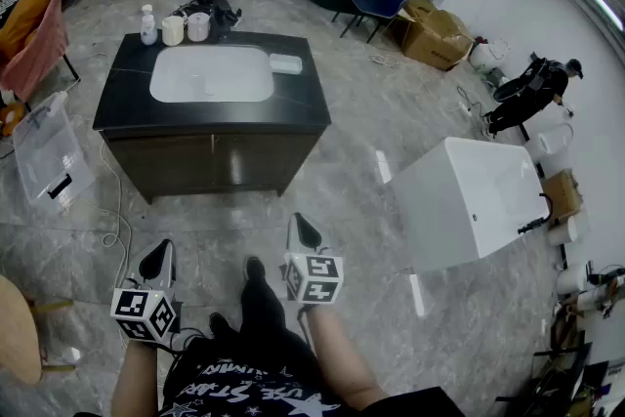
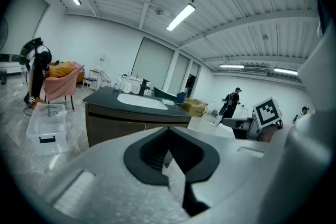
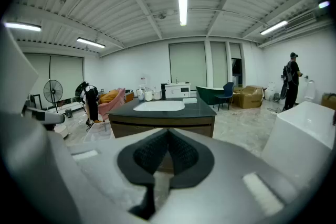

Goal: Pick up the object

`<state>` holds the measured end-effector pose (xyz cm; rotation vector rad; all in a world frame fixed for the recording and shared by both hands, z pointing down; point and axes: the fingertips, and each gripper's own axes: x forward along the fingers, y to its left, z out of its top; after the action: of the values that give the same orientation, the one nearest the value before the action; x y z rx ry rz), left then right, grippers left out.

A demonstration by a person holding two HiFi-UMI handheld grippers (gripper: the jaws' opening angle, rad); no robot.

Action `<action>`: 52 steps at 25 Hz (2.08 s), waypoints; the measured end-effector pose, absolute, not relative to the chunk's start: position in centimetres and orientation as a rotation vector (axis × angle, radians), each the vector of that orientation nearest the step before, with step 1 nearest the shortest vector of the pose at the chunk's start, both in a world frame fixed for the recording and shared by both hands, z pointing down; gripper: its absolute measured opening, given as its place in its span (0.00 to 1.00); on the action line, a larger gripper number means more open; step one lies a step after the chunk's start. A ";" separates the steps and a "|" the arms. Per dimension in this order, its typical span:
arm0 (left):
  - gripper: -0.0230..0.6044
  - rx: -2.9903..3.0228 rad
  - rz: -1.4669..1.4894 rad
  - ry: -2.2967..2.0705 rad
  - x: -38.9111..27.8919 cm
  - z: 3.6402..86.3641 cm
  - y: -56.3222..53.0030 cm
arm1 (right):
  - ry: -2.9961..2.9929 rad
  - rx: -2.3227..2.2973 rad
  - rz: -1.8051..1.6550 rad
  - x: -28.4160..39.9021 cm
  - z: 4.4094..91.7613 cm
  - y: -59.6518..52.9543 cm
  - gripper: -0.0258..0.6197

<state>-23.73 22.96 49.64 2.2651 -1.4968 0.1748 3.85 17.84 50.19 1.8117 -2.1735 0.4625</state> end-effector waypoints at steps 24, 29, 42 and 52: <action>0.05 2.276 0.221 -1.488 -20.8 50.2 18.7 | -2.217 1.841 0.426 6.1 49.5 14.6 0.05; 0.05 2.282 0.220 -1.543 -19.4 48.0 13.8 | -2.321 1.743 0.355 6.5 47.5 9.1 0.20; 0.05 2.262 0.257 -1.688 -12.8 46.8 -0.1 | -2.385 1.629 0.488 13.0 48.3 -8.2 0.40; 0.05 2.212 0.302 -1.688 -11.7 48.8 -5.6 | -2.330 1.597 0.595 14.4 51.6 -14.0 0.40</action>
<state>-11.67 -5.63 48.77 2.2117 -1.6878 0.3023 14.40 -14.00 51.59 1.5971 -2.3304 0.5947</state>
